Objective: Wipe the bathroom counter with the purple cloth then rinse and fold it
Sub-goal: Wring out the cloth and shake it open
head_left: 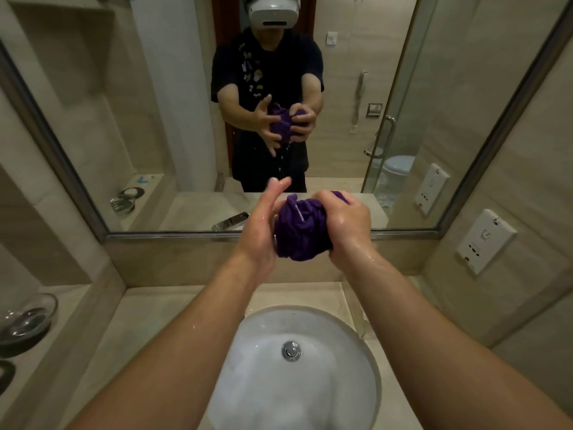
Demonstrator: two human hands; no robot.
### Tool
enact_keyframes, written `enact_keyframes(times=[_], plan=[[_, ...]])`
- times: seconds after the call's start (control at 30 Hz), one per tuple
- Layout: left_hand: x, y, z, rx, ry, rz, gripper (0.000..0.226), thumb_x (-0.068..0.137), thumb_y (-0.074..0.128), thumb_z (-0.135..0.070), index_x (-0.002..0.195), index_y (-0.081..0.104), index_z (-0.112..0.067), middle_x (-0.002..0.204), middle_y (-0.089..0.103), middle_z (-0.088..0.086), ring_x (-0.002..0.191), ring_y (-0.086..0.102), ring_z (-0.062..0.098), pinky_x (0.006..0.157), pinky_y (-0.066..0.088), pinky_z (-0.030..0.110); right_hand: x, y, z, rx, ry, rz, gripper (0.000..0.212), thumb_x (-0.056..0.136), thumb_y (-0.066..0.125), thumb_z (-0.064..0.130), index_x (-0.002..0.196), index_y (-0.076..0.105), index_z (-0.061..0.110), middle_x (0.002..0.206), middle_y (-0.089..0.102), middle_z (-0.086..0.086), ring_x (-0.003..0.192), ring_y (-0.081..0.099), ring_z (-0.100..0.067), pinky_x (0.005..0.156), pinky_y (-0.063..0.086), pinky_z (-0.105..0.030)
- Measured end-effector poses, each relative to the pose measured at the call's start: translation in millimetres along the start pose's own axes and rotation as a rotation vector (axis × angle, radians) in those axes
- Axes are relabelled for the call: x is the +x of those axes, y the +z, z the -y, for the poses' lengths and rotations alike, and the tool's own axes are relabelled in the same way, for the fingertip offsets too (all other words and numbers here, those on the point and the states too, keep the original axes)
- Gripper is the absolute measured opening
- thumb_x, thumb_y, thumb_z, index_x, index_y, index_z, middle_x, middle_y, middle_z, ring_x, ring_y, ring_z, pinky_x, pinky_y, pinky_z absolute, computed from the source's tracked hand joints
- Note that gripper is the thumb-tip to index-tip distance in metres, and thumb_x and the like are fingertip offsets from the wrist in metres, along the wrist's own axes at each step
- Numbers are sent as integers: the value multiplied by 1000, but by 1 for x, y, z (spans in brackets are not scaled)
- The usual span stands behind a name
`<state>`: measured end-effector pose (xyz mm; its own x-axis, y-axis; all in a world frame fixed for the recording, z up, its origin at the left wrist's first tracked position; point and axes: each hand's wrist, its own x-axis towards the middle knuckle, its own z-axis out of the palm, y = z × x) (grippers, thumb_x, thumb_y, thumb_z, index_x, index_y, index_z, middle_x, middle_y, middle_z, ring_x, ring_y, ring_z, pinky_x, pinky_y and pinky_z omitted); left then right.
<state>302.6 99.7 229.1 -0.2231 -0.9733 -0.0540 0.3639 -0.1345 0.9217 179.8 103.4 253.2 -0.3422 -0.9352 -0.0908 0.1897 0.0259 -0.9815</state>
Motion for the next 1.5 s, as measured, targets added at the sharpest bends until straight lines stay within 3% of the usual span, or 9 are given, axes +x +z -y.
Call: enact_keyframes(times=[0.13, 0.3, 0.4, 0.47, 0.6, 0.73, 1.0, 1.23, 1.5], plan=[[-14, 5, 17, -388, -484, -64, 76, 77, 58, -79, 129, 66, -23, 130, 64, 21, 124, 53, 47, 105, 28, 78, 0, -7, 4, -221, -353, 26, 8, 82, 71, 15, 80, 69, 23, 76, 68, 8, 80, 68, -16, 70, 60, -31], [-14, 29, 0, -642, -329, -144, 73, 75, 72, -68, 119, 69, -10, 112, 74, 22, 106, 69, 41, 91, 56, 55, -10, -10, 0, -480, -449, 223, 30, 90, 61, 25, 116, 73, 33, 94, 72, 12, 90, 68, -6, 81, 60, -27], [-7, 44, -1, -369, -142, -335, 90, 48, 77, -85, 109, 75, -20, 111, 76, 10, 104, 73, 31, 90, 58, 49, -16, -1, 11, -504, -292, 301, 35, 97, 46, 58, 107, 72, 36, 100, 71, 11, 98, 67, -7, 89, 57, -33], [-2, 47, 0, -114, 12, -412, 70, 63, 70, -82, 98, 76, -22, 99, 77, 4, 96, 74, 23, 86, 60, 45, -22, 4, 17, -591, -321, 238, 49, 99, 33, 67, 102, 70, 35, 94, 71, 9, 91, 67, -7, 79, 55, -29], [9, 38, -7, 398, 379, -417, 31, 97, 53, -30, 74, 65, -12, 68, 64, 6, 67, 62, 16, 68, 57, 42, -20, 2, 21, -635, -262, 113, 50, 105, 27, 52, 100, 66, 21, 91, 68, -4, 79, 70, -21, 49, 58, -31], [16, 27, 5, 671, 593, -329, 34, 92, 44, -26, 63, 56, -11, 57, 55, 3, 56, 52, 16, 54, 44, 38, -6, -1, 22, -664, 39, 96, 44, 103, 26, 39, 106, 61, 12, 95, 67, -15, 77, 66, -27, 42, 49, -27], [41, 13, 5, 1053, 757, -65, 31, 89, 45, -33, 59, 47, -28, 52, 45, -13, 52, 47, 7, 51, 32, 22, 3, -9, 6, -368, 430, 180, 43, 97, 32, 33, 83, 64, 7, 61, 64, -9, 46, 57, -18, 35, 34, -22], [52, 10, -7, 1430, 789, 167, 37, 86, 41, -41, 52, 33, -33, 51, 46, -5, 49, 44, 18, 52, 38, 32, 11, -11, -15, -153, 666, 227, 50, 95, 32, 38, 82, 66, 2, 66, 65, -13, 47, 55, -20, 29, 31, -17], [56, 1, -17, 1536, 824, 191, 36, 89, 44, -38, 61, 54, -19, 54, 53, -1, 51, 50, 19, 51, 36, 29, 15, 1, -20, -58, 700, 256, 52, 95, 33, 38, 78, 67, 2, 64, 68, -13, 48, 53, -20, 27, 30, -14]])
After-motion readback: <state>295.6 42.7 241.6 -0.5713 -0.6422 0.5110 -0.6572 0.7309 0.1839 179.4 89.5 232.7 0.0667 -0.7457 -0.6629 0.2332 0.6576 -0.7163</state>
